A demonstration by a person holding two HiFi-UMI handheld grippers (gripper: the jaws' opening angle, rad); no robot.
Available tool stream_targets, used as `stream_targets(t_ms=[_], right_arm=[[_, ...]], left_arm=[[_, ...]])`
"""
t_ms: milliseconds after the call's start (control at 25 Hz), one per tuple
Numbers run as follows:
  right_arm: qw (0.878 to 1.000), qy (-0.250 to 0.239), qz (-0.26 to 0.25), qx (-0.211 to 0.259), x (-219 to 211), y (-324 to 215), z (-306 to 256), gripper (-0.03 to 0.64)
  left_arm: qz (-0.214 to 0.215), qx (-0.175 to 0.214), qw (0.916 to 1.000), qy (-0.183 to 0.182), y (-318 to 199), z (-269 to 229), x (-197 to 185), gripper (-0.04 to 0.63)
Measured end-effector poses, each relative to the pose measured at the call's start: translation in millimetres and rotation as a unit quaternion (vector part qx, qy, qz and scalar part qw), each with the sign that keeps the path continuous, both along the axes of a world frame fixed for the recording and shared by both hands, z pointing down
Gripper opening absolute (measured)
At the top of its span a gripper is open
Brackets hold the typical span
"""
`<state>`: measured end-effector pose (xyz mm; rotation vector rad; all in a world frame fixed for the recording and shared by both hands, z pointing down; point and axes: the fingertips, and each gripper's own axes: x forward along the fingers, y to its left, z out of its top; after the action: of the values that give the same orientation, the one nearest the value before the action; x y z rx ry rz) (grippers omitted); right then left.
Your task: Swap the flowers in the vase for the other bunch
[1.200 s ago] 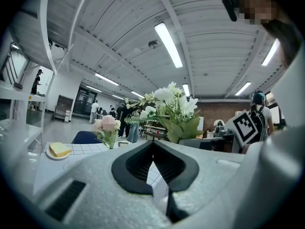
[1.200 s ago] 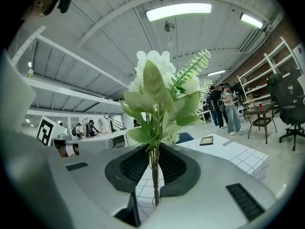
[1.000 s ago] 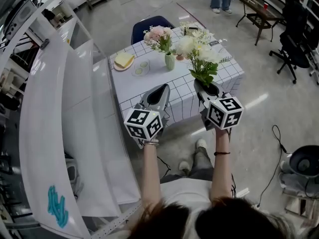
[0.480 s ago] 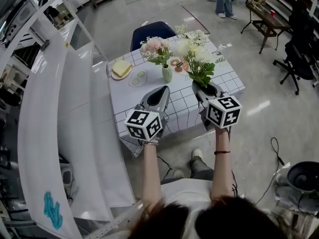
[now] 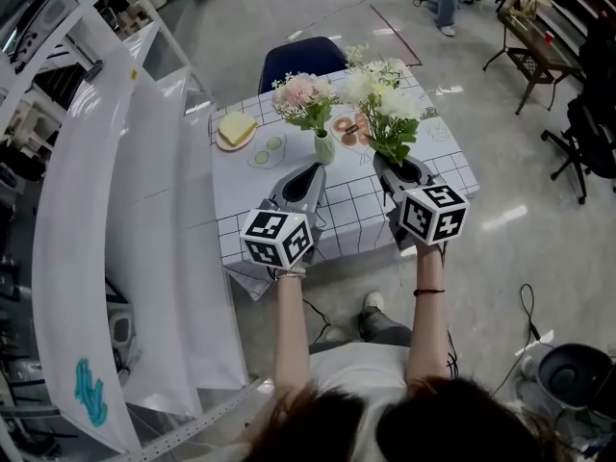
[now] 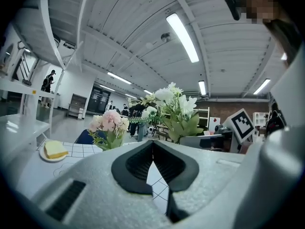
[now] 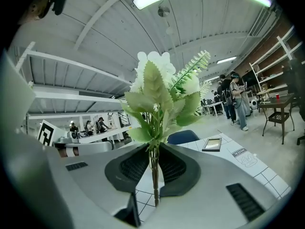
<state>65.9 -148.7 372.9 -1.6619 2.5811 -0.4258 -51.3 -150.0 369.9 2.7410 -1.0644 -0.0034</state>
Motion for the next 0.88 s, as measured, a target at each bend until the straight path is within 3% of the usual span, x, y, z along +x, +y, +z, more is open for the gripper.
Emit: stream_targets(t_ms=[600,880], right_arm=[[1.000,-0.008,-0.022,0.004,31,-36,-1,0.057],[1.000,-0.010,-0.012,-0.002,42,-51,1,0.057]], left_arm=[[-0.048,-0.009,0.9987,-0.011,-22,11,13,0.012],[-0.063,-0.016,0.9979,0.003,-36,12,9,0.012]])
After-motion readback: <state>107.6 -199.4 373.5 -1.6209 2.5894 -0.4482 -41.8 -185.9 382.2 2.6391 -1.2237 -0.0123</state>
